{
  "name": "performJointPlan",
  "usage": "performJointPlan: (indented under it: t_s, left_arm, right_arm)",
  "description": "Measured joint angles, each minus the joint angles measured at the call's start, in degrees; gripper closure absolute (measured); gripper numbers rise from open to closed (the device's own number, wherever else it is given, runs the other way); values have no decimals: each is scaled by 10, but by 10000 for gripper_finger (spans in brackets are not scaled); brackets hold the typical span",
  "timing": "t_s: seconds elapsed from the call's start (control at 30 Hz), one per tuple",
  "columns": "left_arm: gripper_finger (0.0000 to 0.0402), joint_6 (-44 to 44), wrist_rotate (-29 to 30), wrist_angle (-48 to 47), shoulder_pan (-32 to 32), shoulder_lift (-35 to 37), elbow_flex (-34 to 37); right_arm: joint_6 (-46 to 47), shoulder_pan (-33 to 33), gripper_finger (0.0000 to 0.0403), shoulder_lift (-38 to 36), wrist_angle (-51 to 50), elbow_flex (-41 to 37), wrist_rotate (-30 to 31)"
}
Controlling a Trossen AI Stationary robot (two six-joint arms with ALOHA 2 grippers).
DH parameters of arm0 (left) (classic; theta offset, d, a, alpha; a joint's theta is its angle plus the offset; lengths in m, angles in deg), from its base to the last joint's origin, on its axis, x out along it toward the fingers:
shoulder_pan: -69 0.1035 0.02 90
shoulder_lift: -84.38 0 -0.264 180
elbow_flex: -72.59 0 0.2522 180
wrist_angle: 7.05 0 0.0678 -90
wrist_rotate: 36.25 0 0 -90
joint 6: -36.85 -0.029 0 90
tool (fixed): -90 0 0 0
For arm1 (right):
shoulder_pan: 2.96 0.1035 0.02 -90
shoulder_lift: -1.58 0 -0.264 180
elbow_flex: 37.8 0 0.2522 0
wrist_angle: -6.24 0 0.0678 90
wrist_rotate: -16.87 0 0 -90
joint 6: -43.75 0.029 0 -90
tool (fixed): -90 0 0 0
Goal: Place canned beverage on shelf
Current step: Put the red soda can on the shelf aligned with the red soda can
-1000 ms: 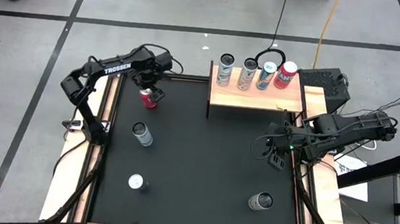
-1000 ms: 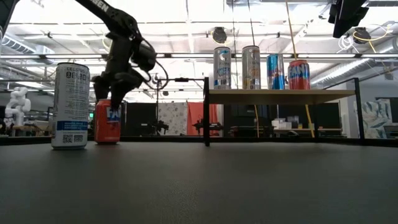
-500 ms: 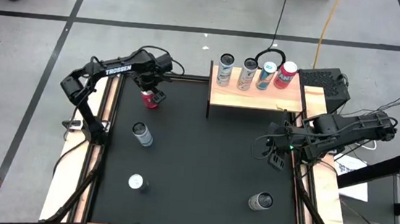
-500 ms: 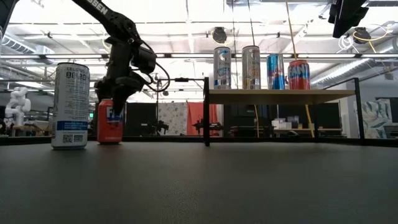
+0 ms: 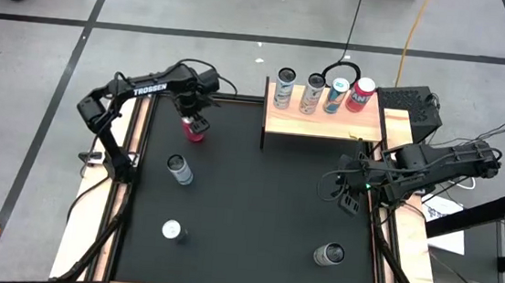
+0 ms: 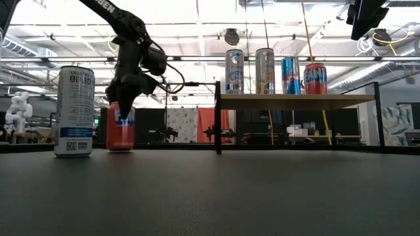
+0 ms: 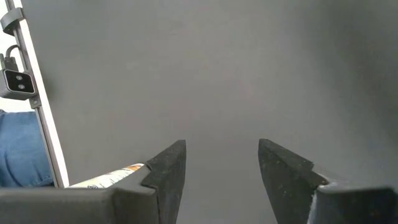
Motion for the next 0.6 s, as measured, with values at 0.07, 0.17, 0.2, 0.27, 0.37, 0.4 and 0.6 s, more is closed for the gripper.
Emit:
performJointPlan:
  t_s: [0.07,0.17,0.2,0.27,0.37,0.4,0.6]
  left_arm:
    - [119,-8,-15,-12,-8,-1,-11]
    - [113,-9,-31,-29,-21,-1,-36]
    - [111,-9,-32,-38,-26,-1,-47]
    - [110,-8,-41,-57,-35,-1,-69]
    - [108,-3,-42,-82,-52,-1,-106]
    - [108,-2,-42,-88,-58,-1,-118]
    - [106,17,-73,-87,-101,-1,-210]
  right_arm:
    - [0,0,220,0,0,0,0]
    - [-3,0,220,0,0,0,4]
    - [-6,0,220,0,0,0,5]
    - [-11,0,220,0,0,0,17]
    - [-11,0,220,0,0,0,18]
    - [-11,0,220,0,0,0,18]
    - [-12,0,220,0,0,0,18]
